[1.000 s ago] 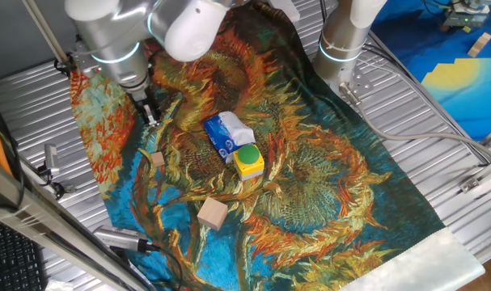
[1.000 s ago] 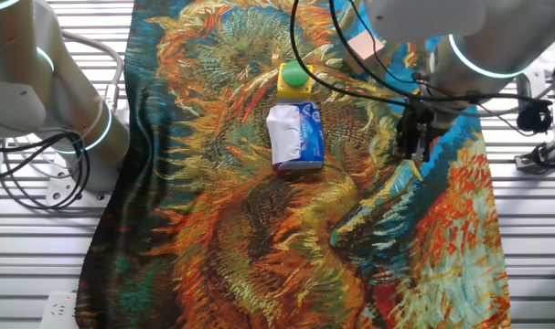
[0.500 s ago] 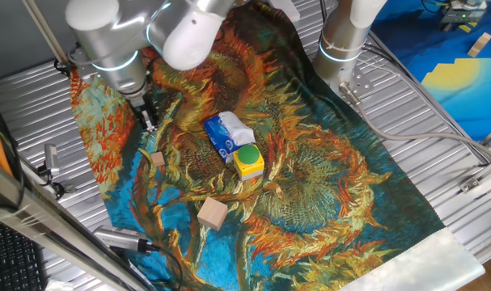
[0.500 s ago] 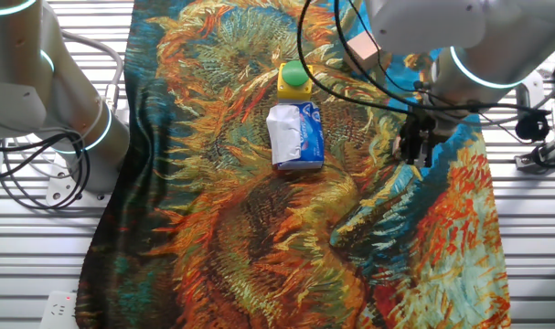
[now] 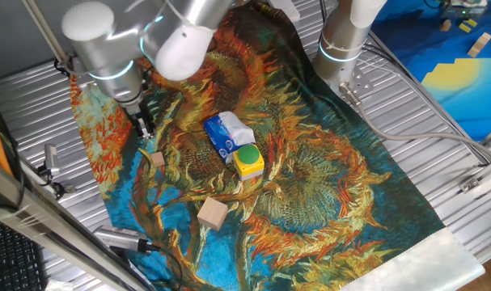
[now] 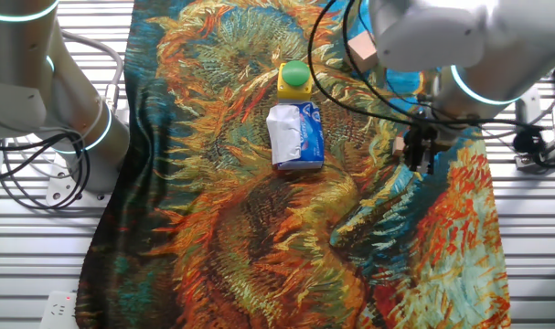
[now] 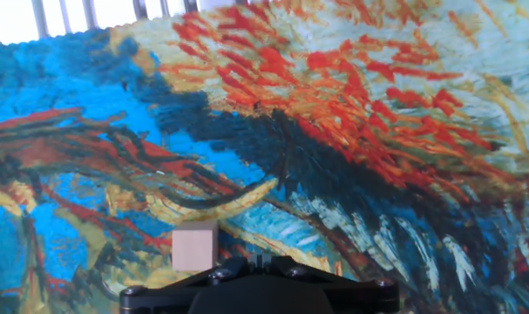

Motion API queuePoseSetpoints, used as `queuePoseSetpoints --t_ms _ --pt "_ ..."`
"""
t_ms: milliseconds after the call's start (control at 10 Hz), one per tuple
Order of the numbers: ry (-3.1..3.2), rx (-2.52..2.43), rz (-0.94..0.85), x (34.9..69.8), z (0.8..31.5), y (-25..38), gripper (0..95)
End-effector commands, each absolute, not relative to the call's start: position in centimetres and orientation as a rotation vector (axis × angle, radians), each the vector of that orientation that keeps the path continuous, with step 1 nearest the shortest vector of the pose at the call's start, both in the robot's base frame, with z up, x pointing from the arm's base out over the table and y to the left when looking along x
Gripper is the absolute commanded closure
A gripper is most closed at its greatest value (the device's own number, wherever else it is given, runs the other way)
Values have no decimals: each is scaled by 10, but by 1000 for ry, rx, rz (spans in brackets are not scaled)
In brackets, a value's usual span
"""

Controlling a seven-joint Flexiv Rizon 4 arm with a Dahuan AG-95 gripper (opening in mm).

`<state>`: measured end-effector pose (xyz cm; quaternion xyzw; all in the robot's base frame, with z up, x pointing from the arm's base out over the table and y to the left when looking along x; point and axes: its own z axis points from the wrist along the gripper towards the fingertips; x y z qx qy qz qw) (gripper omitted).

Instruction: Approach and touch the side of the small block

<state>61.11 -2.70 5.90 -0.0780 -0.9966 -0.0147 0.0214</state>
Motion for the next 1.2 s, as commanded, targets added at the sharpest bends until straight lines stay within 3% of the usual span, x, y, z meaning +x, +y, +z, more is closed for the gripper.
queuePoseSetpoints --t_ms 100,1200 --pt "-3093 -251 -49 616 53 -27 950" --pt "-3134 -298 -58 626 29 -10 950"
